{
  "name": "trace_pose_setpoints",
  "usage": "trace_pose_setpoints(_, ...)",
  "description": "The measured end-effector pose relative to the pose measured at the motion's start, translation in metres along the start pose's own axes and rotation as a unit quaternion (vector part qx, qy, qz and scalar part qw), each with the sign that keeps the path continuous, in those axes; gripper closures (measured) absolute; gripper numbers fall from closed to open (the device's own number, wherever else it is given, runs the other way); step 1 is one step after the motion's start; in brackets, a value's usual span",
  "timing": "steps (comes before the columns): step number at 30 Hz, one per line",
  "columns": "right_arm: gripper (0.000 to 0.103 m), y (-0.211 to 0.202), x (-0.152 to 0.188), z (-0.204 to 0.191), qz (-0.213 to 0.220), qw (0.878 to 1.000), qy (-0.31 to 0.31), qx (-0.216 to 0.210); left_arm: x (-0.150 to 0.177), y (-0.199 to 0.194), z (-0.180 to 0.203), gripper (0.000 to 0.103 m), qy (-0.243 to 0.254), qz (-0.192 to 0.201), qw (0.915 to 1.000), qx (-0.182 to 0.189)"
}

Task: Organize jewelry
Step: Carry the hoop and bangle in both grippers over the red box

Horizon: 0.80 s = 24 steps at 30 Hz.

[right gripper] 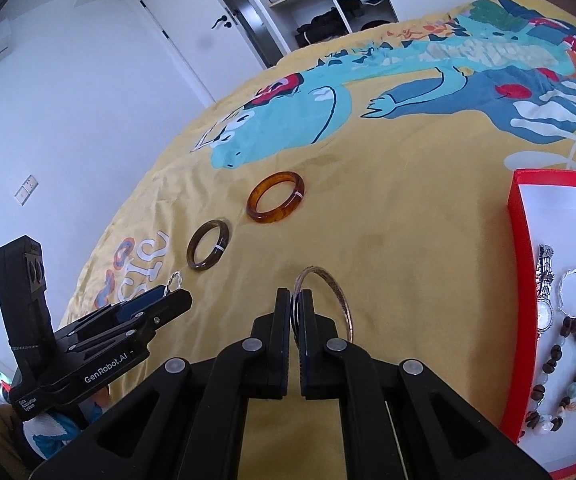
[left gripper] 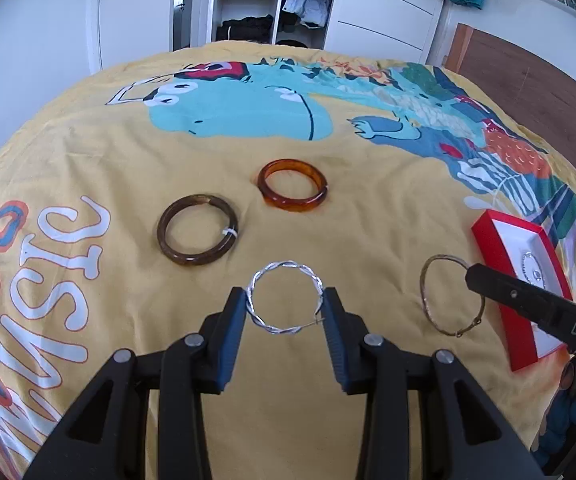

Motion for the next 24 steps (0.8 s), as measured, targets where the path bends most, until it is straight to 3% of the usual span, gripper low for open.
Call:
trace_pose_setpoints(6, 0.100, -0.022, -0.005, -0.001, 0.018, 1.000, 0.005, -0.007, -0.008, -0.013, 0.022, 0.067, 0.013, 0.008, 0.9999, 0.006)
trace_pose_setpoints(13, 0.100, -0.064, -0.014, 0.012, 0.051, 0.999, 0.012, 0.001, -0.022, -0.031, 0.075, 0.067, 0.044, 0.025, 0.9984, 0.025)
trace_pose_setpoints(24, 0.100, -0.146, -0.021, 0.084, 0.099, 0.993, 0.041, 0.052, -0.036, -0.036, 0.190, 0.067, 0.101, 0.030, 0.9916, 0.076)
Point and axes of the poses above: each gripper's, at about its wrist camera, not at the fingertips, and y roughly the way its jaws point, z to its right, x to its underside, the point moved 10 cm from there along y, roughly the way its jaws point, and after that the axes turned 11 degrees about -z, right-handed, at the moved point
